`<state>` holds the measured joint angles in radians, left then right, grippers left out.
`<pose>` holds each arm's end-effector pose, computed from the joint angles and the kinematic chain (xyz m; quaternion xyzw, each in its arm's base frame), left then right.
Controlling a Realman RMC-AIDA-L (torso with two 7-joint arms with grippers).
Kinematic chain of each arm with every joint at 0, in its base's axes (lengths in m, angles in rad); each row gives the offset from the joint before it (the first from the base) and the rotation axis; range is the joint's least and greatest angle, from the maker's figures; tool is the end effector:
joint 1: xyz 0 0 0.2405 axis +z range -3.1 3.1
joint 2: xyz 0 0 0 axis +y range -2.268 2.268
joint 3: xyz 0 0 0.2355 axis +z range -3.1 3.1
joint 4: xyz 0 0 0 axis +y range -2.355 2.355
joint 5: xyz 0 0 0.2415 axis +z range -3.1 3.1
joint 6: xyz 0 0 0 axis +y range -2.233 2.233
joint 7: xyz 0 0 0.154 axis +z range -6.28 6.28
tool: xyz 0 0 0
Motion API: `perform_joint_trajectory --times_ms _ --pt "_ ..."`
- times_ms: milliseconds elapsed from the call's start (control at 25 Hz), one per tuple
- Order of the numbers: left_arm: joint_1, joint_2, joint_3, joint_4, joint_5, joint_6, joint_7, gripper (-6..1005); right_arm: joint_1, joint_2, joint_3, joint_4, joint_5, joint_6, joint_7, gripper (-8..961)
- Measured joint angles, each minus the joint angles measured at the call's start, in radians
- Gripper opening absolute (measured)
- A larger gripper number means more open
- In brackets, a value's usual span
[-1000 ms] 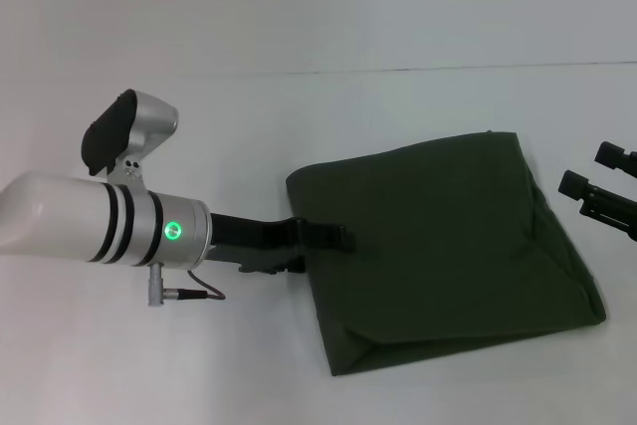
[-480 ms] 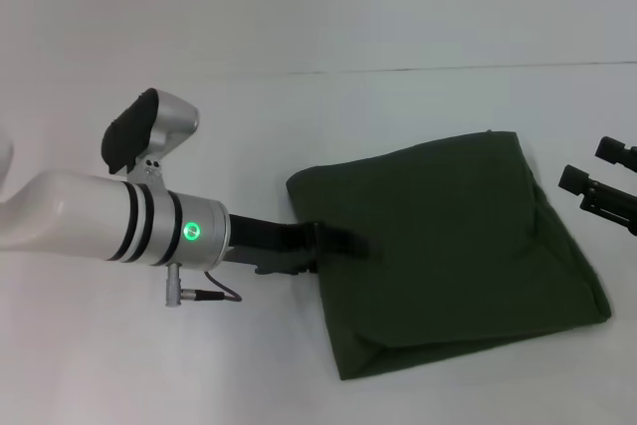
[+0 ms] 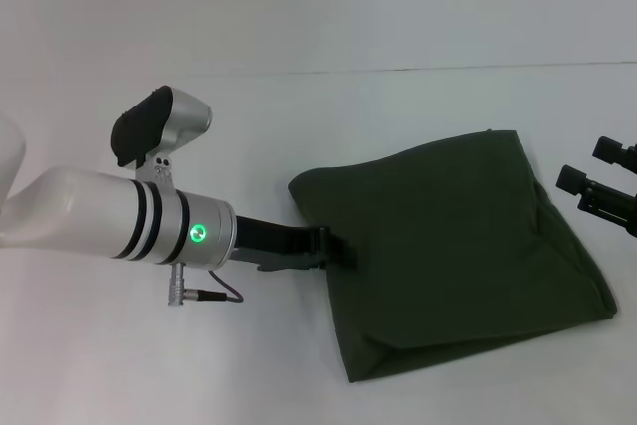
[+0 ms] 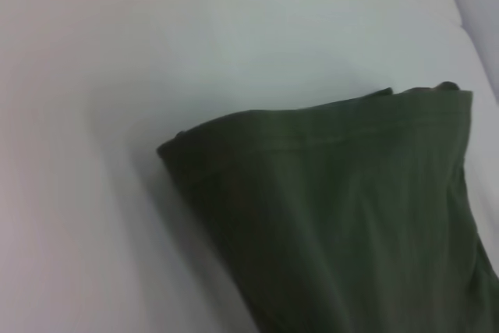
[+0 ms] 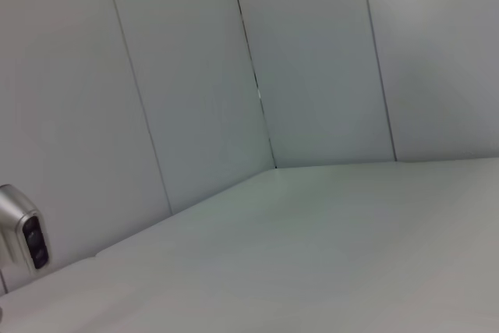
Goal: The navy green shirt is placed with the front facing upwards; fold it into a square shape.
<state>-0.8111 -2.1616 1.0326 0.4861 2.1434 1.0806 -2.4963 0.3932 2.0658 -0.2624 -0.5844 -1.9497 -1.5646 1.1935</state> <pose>-0.1983 0.3956 -0.1112 -0.7866 -0.6058 -0.0970 0.0701 0.3401 0.3149 0.0583 -0.8438 0.2710 0.3290 0.3262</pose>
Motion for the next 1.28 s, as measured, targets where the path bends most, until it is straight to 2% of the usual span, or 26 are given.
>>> perform_joint_trajectory --times_ms 320,400,560,680,920,1080,1280 --pt "0.001 -0.006 0.002 0.011 -0.003 0.009 0.036 284 0.000 0.002 0.002 0.000 0.000 -0.002 0.006 857" --pt "0.002 -0.004 0.002 0.013 -0.003 0.010 0.036 81 0.000 0.002 0.000 0.000 0.000 -0.003 0.006 857" --pt "0.034 0.008 -0.001 0.050 0.005 0.024 0.033 95 0.005 0.002 -0.002 0.000 0.000 -0.003 0.006 857" --pt "0.086 0.022 -0.010 0.117 0.006 0.042 0.027 106 0.009 0.005 -0.003 0.000 0.000 -0.002 0.007 857" --pt "0.158 0.049 -0.067 0.218 0.013 0.105 0.026 127 0.012 0.008 -0.005 0.003 0.000 0.004 0.008 857" --pt "0.165 0.065 -0.150 0.228 0.078 0.122 0.030 141 0.015 0.013 -0.006 0.003 0.000 0.005 0.008 858" --pt "0.171 0.071 -0.209 0.229 0.139 0.120 0.039 158 0.015 0.018 -0.006 0.003 0.000 0.004 0.008 858"
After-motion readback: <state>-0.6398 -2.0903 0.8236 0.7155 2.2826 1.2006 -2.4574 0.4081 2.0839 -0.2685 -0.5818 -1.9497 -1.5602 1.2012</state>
